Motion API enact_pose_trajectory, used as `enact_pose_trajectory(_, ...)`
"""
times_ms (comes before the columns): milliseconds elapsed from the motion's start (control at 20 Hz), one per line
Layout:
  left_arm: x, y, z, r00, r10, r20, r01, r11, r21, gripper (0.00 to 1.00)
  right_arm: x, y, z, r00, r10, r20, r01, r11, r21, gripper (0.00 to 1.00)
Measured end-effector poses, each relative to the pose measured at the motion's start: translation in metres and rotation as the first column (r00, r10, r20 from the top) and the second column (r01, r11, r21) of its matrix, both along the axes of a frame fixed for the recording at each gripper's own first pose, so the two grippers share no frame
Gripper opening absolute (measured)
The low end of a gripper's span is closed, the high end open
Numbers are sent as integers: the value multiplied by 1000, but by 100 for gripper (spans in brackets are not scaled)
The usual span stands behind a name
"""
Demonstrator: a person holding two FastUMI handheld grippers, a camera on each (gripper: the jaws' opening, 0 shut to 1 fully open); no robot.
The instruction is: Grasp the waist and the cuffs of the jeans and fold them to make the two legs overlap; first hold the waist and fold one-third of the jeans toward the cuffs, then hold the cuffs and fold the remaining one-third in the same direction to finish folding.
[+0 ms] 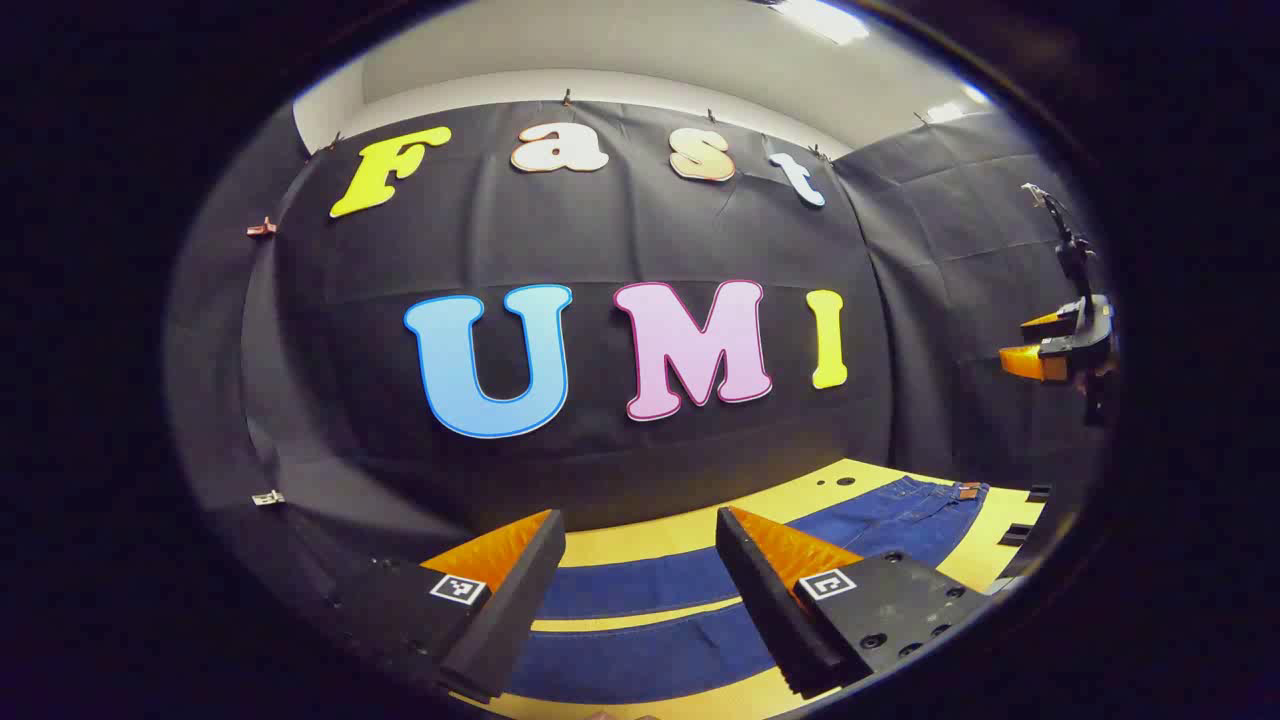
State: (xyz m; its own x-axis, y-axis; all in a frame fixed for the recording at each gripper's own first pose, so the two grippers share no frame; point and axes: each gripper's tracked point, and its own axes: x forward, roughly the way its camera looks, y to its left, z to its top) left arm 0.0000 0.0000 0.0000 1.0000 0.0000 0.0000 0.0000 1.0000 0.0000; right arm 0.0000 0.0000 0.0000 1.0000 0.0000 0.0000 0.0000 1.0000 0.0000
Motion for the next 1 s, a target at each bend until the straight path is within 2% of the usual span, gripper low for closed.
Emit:
enact_pose_trajectory(350, 1, 13, -11, 1000, 0, -23, 0, 1000, -17, 98, -13, -13, -5, 999, -35, -16, 34, 997, -62, 96)
enact_pose_trajectory(600, -5, 20, -1, 1000, 22, 6, -22, 1000, -22, 98, -16, 3, 10, 1000, 6, 25, -7, 1000, 22, 96)
enact_pose_trajectory(850, -15, 21, 6, 999, 27, 19, -27, 1000, -15, 98, -15, 18, 14, 998, 37, 42, -37, 999, 14, 96)
enact_pose_trajectory(1000, -22, 26, 0, 1000, 22, 6, -22, 1000, 19, 98, -14, 25, 14, 997, 57, 45, -57, 998, -6, 96)
